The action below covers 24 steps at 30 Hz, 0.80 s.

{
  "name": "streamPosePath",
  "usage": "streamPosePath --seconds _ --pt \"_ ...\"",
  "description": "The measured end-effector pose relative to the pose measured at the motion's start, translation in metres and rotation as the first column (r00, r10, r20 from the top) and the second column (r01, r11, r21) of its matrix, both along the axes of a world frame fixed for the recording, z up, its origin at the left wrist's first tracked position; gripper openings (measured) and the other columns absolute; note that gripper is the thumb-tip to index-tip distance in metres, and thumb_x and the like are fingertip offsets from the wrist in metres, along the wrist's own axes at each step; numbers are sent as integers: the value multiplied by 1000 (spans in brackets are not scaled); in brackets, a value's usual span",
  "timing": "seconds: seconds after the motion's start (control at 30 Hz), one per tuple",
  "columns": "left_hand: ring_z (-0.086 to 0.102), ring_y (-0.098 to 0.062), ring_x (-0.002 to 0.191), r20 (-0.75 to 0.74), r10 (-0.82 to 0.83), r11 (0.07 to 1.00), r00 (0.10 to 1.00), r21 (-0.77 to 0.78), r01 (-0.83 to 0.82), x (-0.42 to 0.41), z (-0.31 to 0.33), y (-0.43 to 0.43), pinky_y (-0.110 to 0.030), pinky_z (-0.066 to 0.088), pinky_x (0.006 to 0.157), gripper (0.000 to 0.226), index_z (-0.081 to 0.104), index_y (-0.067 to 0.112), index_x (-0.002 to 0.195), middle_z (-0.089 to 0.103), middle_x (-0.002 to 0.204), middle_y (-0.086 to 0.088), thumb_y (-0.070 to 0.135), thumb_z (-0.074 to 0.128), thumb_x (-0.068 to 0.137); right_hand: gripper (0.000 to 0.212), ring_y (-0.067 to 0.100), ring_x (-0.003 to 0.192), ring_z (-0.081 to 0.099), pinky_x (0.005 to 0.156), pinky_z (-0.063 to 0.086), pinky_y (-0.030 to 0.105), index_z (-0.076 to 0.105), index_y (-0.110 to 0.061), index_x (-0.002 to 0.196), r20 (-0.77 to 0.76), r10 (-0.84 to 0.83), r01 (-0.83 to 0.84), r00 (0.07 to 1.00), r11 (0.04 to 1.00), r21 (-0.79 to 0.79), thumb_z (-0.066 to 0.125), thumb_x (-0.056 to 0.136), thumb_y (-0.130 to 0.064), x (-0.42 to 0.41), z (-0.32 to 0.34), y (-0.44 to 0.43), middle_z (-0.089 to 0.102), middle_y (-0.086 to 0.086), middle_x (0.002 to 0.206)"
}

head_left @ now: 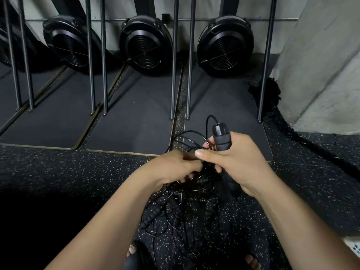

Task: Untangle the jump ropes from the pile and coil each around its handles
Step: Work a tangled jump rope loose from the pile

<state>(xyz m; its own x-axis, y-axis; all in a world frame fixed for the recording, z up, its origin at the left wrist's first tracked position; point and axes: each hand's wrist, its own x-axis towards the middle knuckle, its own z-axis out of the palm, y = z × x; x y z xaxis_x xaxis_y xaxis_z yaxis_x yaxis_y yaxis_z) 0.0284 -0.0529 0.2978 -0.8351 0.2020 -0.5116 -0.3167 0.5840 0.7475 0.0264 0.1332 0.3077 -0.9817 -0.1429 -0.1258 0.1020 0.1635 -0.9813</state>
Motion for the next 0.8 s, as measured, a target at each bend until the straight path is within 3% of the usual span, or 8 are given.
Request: streamPosePath --seconds 0.1,0.2,0.23,0.33,0.5,0.57,0.67,0.8 --pt "57 -6 67 -47 -13 999 999 32 14 0 -6 -1 -28 46 71 14 78 39 89 63 64 21 49 69 95 27 19 52 51 52 46 26 73 -5 89 -1 25 -25 1000 999 31 96 78 -14 1 4 -2 66 21 69" --pt "69 -7 96 -77 4 999 997 36 -2 0 -9 1 -31 55 92 4 74 47 94 77 95 19 49 70 95 25 19 52 54 57 47 30 73 -8 88 10 15 -15 1000 998 53 95 79 -15 0 7 0 69 29 78" --pt "71 -10 99 -77 11 999 997 37 -8 0 -8 3 -29 56 89 8 74 42 101 79 102 12 46 69 96 24 19 51 54 57 47 30 73 -8 88 5 12 -12 1000 997 72 95 80 -16 1 7 0 70 26 78" --pt "78 -21 81 2 -41 996 999 78 41 3 -6 10 -26 48 63 19 73 20 108 81 96 -7 30 57 102 23 18 50 56 56 48 32 73 -8 85 -37 10 -4 999 987 162 93 82 -18 3 6 -2 72 15 71" --pt "80 -17 73 -103 93 995 990 50 -89 7 -9 20 -31 56 81 22 71 21 106 82 92 0 25 50 105 26 22 57 68 61 61 46 70 -15 77 -101 -75 107 992 928 357 87 80 -34 0 5 -3 74 0 67" --pt "79 -17 71 -85 254 955 963 179 -236 7 -11 23 -36 58 83 20 71 20 101 81 95 0 23 53 106 34 21 62 69 62 61 44 67 -16 73 -110 -103 141 989 895 423 82 72 -47 -2 5 -3 73 -5 66" --pt "73 -18 72 -7 390 873 921 320 -367 7 -14 26 -38 60 78 18 73 16 92 78 86 -5 16 60 104 37 4 52 55 48 42 18 61 -18 66 -91 -71 108 993 846 522 79 67 -49 -1 10 -3 63 -15 56" --pt "72 -27 75 212 467 713 858 483 -507 4 -9 23 -38 63 69 21 78 15 94 78 92 -18 2 61 99 31 17 61 63 56 44 31 66 -11 70 -63 -79 100 995 839 534 80 72 -38 -3 12 1 71 -3 64"
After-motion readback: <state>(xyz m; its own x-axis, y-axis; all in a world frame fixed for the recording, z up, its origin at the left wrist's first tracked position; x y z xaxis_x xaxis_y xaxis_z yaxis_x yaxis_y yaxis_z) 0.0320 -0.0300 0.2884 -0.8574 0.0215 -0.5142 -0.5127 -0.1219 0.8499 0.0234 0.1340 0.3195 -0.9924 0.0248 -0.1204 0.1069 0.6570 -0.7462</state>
